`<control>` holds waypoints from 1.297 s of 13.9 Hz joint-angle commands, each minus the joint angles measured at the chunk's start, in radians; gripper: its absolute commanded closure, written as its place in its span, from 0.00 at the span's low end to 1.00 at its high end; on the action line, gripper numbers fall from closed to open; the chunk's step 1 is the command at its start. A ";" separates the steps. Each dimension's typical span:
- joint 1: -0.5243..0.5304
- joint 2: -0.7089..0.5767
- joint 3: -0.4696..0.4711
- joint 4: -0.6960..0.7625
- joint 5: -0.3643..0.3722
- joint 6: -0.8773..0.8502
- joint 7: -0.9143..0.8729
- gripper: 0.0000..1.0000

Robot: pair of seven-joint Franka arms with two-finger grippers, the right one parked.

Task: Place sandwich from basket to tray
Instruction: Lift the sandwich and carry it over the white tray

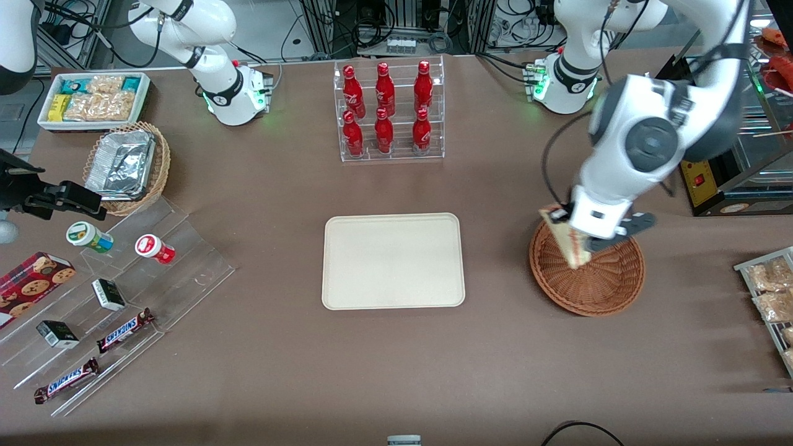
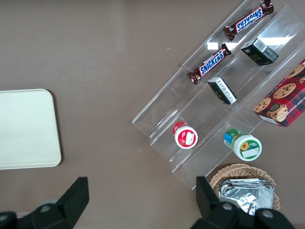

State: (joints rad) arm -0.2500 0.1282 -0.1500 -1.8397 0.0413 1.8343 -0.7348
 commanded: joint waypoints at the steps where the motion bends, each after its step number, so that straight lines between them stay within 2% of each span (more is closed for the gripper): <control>1: -0.101 0.077 -0.013 0.101 -0.023 -0.017 0.000 1.00; 2: -0.142 0.120 -0.013 0.149 -0.044 -0.012 0.002 1.00; 7: -0.311 0.358 -0.013 0.365 -0.047 0.020 -0.038 1.00; 13: -0.431 0.528 -0.020 0.422 -0.026 0.266 -0.104 1.00; 14: -0.449 0.569 -0.017 0.459 -0.009 0.266 -0.116 1.00; 17: -0.474 0.658 -0.019 0.513 0.106 0.269 -0.230 1.00; 18: -0.482 0.675 -0.019 0.519 0.118 0.269 -0.248 1.00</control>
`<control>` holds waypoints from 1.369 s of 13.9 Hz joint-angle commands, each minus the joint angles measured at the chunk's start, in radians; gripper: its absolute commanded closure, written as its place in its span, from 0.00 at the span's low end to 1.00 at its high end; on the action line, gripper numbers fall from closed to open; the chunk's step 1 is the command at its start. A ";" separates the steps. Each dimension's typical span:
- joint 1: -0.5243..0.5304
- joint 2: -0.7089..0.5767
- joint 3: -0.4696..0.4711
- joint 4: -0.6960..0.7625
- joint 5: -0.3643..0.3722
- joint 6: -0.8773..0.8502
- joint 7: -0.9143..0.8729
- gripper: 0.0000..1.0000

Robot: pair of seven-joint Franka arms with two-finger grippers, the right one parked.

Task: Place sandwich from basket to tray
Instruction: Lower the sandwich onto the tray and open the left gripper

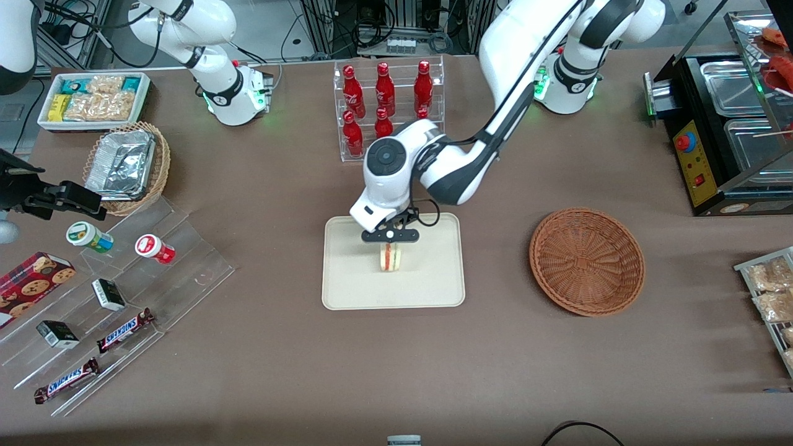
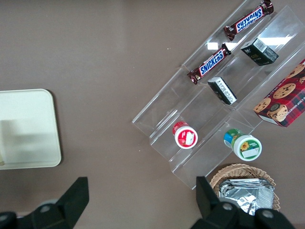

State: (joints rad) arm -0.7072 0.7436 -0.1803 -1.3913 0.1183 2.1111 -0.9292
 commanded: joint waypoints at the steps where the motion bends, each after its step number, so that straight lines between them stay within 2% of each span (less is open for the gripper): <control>1: -0.025 0.071 0.012 0.078 0.043 -0.008 -0.068 1.00; 5: -0.025 0.095 0.013 0.106 0.044 -0.006 -0.077 1.00; 6: -0.025 0.097 0.013 0.104 0.043 -0.006 -0.079 0.70; 7: -0.025 0.097 0.015 0.104 0.044 -0.006 -0.076 0.21; 8: -0.025 0.097 0.013 0.104 0.044 -0.008 -0.071 0.02; 13: -0.015 0.038 0.015 0.101 0.044 -0.028 -0.079 0.01; 19: 0.031 -0.171 0.018 0.094 0.043 -0.276 -0.198 0.01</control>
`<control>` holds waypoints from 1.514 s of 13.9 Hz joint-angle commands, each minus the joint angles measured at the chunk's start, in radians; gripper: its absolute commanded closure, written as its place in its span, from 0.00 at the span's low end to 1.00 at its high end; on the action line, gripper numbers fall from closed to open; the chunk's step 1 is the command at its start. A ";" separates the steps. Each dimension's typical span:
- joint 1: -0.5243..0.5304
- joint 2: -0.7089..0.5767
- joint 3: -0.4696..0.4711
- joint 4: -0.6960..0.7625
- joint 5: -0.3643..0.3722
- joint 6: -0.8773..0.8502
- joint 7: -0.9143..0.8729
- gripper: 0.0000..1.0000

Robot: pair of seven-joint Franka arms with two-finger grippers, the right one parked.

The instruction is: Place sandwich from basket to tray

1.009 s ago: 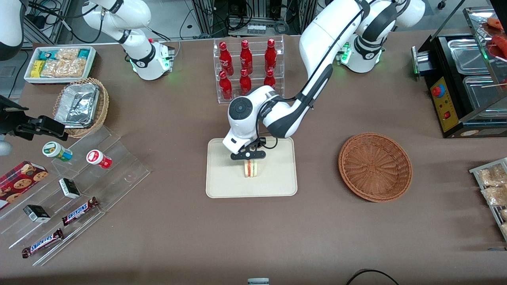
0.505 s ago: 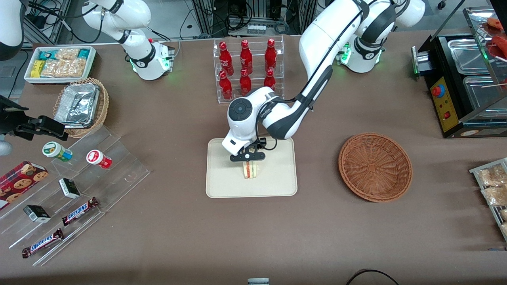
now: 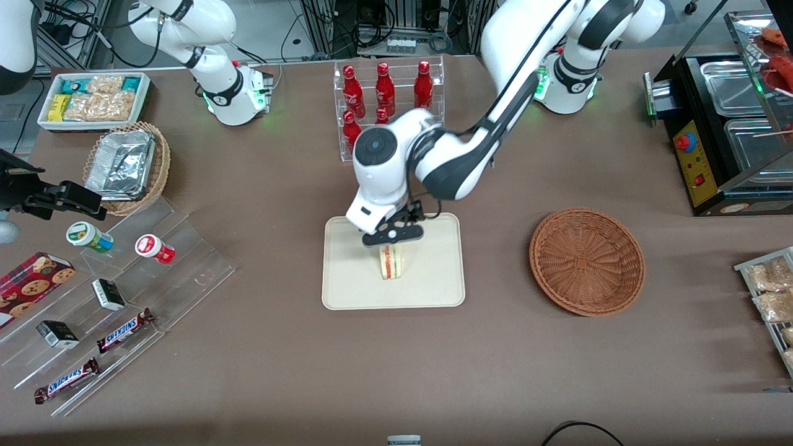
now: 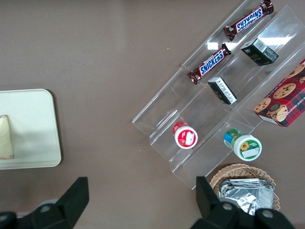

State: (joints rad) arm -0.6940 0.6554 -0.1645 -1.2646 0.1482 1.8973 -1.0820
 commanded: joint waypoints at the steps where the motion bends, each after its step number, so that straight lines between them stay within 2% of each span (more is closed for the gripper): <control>1: 0.043 -0.117 0.002 -0.033 0.013 -0.110 -0.053 0.01; 8: 0.197 -0.299 0.000 -0.038 0.011 -0.357 0.020 0.01; 13: 0.381 -0.425 -0.001 -0.068 -0.010 -0.477 0.324 0.01; 18: 0.601 -0.517 0.000 -0.094 -0.093 -0.566 0.656 0.01; 21: 0.717 -0.649 0.002 -0.218 -0.125 -0.577 0.891 0.01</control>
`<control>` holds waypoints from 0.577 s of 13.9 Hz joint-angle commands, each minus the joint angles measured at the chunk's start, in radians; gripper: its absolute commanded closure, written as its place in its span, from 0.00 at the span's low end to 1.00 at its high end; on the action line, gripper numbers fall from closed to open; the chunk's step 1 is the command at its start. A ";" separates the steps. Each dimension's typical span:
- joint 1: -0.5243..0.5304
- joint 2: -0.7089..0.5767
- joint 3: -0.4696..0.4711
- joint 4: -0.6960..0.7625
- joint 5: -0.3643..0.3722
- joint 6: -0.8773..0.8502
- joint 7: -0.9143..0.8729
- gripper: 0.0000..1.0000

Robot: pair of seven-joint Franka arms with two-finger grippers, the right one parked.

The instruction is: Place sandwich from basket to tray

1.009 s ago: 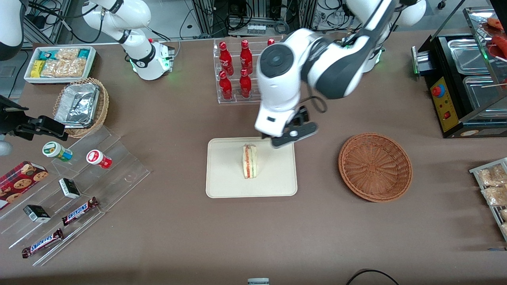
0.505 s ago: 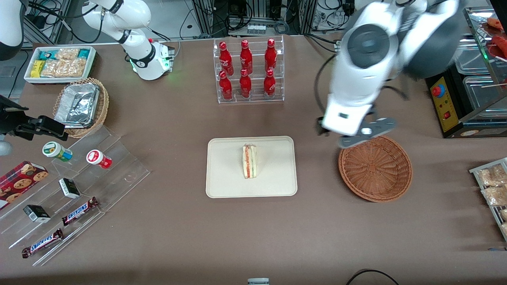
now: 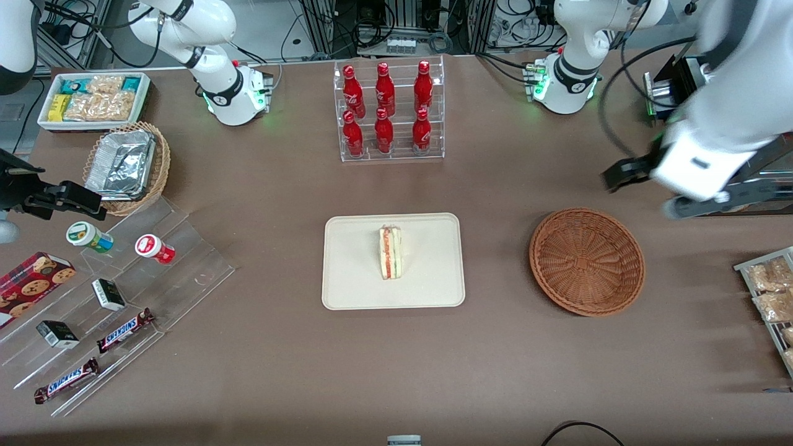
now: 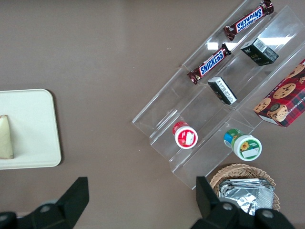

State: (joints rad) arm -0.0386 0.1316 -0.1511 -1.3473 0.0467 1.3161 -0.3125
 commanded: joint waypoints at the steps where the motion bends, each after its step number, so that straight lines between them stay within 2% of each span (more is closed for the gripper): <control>1: 0.077 -0.163 0.010 -0.179 -0.024 0.006 0.195 0.01; 2: 0.065 -0.197 0.062 -0.212 -0.025 0.005 0.263 0.01; 4: 0.057 -0.231 0.102 -0.237 -0.034 0.005 0.328 0.01; 8: 0.011 -0.196 0.110 -0.210 -0.025 0.003 0.299 0.01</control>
State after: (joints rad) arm 0.0033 -0.0769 -0.0475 -1.5554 0.0198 1.3095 -0.0004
